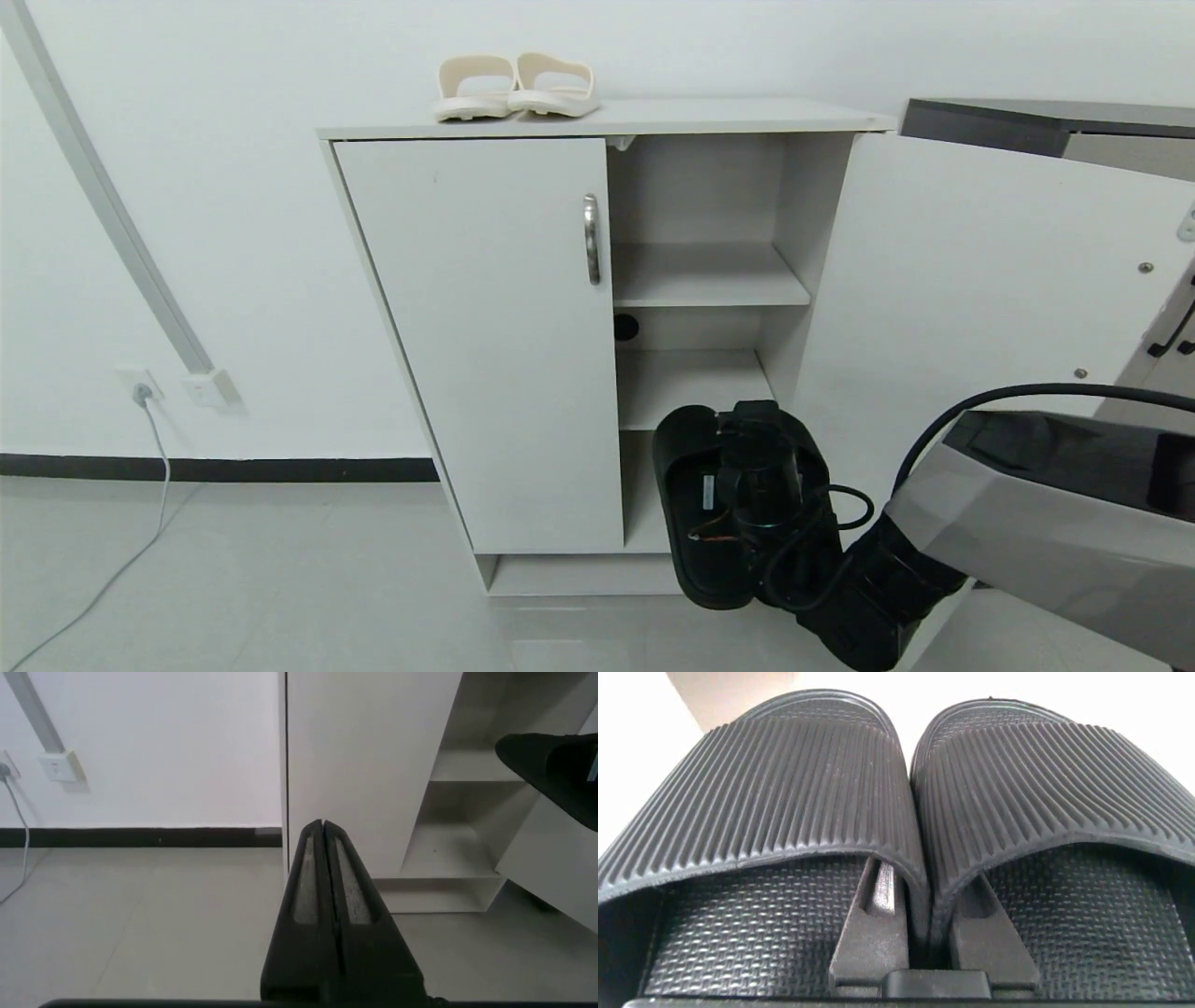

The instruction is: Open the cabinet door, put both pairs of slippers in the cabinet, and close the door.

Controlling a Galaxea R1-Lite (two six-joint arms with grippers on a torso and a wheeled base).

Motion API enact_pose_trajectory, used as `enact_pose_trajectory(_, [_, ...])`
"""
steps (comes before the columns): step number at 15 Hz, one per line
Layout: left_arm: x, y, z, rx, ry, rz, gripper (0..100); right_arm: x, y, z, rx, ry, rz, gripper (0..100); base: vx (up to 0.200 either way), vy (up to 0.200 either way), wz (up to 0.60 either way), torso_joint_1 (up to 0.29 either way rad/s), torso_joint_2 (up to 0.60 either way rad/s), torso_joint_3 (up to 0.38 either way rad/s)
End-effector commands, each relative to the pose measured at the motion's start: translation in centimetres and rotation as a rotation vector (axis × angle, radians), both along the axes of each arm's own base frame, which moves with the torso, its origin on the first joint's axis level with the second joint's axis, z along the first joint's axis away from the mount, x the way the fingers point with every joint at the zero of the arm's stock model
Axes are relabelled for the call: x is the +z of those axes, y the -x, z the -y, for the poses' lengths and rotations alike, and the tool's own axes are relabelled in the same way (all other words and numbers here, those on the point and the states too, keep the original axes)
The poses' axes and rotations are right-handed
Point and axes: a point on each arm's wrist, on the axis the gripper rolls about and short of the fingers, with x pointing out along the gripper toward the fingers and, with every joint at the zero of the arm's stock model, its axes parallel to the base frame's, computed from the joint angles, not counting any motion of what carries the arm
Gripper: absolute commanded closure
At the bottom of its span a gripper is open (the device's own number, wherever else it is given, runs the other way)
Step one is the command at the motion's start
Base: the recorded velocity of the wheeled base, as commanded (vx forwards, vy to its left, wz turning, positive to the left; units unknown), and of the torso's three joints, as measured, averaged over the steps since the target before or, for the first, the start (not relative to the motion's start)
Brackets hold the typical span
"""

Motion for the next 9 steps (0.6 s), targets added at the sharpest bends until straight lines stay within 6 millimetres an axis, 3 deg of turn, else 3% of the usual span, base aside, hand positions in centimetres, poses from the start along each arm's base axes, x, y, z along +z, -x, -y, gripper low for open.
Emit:
enact_pose_trajectory(1, [0.0,-0.01,0.0,0.0,0.0,-0.001,100,-0.24,-0.17,-0.29,0.006,0.001,-0.001,100,0.0,0.0,0.0,0.0,0.0,0.0])
enact_pose_trajectory(9, [0.0,-0.01,0.0,-0.001,0.0,-0.001,100,-1.23,0.04,-0.53,0.05,0.017,-0.028,100,0.0,0.0,0.0,0.001,0.0,-0.027])
